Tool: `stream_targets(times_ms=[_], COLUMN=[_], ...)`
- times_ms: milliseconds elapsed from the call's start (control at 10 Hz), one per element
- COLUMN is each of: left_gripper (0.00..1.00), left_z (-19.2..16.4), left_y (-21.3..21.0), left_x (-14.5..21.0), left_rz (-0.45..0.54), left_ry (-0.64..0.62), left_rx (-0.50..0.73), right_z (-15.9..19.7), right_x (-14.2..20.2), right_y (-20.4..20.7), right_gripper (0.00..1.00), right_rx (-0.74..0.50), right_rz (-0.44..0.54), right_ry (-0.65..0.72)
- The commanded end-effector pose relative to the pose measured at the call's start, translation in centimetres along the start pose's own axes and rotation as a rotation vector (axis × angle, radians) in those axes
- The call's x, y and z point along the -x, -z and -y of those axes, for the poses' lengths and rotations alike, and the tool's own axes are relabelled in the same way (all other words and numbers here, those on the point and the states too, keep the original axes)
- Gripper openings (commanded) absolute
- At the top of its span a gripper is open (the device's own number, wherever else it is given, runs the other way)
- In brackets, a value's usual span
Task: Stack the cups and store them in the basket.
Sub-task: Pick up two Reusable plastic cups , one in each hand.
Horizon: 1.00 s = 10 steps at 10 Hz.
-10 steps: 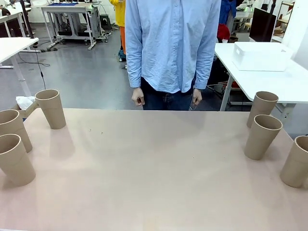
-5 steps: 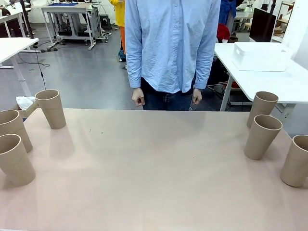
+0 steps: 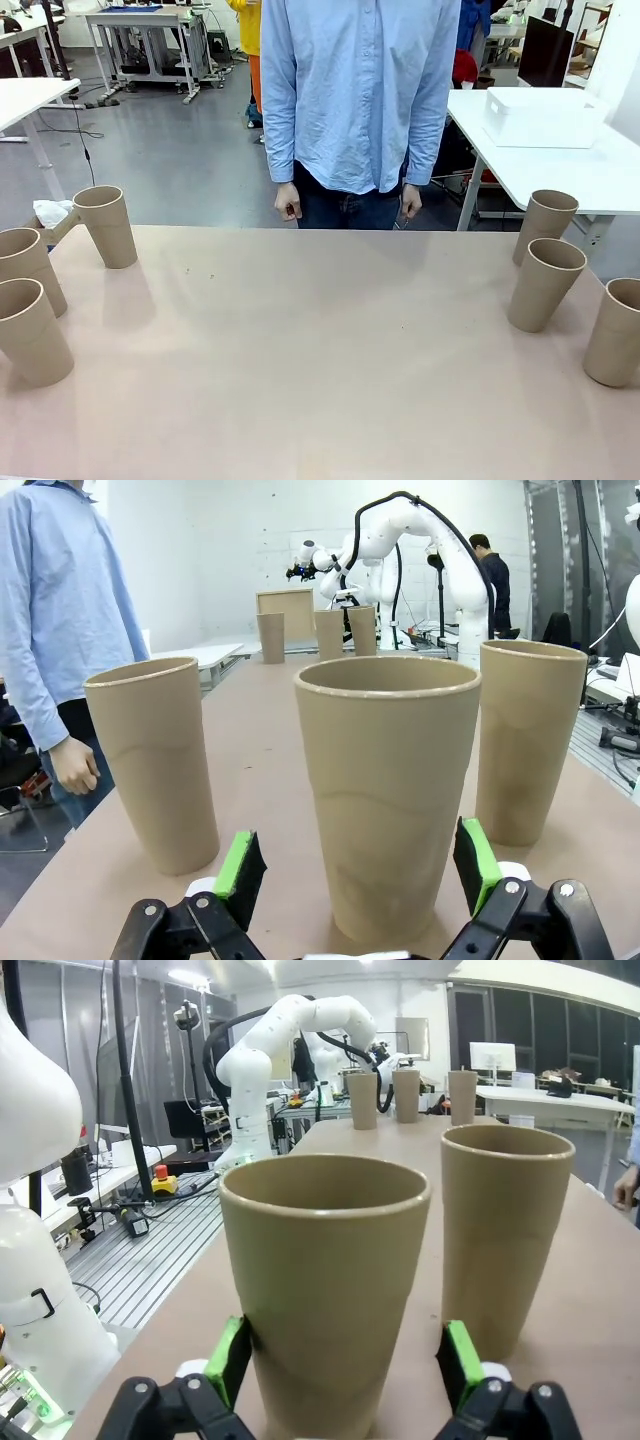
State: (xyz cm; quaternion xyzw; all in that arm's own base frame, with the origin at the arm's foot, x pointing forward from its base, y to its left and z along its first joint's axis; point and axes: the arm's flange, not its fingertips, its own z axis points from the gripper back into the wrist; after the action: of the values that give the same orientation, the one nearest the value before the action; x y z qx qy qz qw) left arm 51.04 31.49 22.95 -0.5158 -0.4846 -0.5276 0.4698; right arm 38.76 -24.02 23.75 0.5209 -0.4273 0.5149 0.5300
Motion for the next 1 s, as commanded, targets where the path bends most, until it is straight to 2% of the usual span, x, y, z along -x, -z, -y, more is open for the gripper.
stream_targets(times_ms=[0, 900], left_gripper=[1.0, 1.0], left_z=[0.6, 0.8], left_y=[1.1, 1.7], left_x=[0.8, 2.3], left_rz=[-0.007, 0.059], left_ry=[0.014, -0.01], left_rx=[-0.023, -0.01], right_z=[0.6, 0.2], right_x=[0.3, 1.1], right_y=[-0.2, -0.4], right_gripper=[1.0, 1.0], right_rx=[0.022, -0.077], right_rz=[0.011, 0.009], right_ry=[-0.012, 0.002])
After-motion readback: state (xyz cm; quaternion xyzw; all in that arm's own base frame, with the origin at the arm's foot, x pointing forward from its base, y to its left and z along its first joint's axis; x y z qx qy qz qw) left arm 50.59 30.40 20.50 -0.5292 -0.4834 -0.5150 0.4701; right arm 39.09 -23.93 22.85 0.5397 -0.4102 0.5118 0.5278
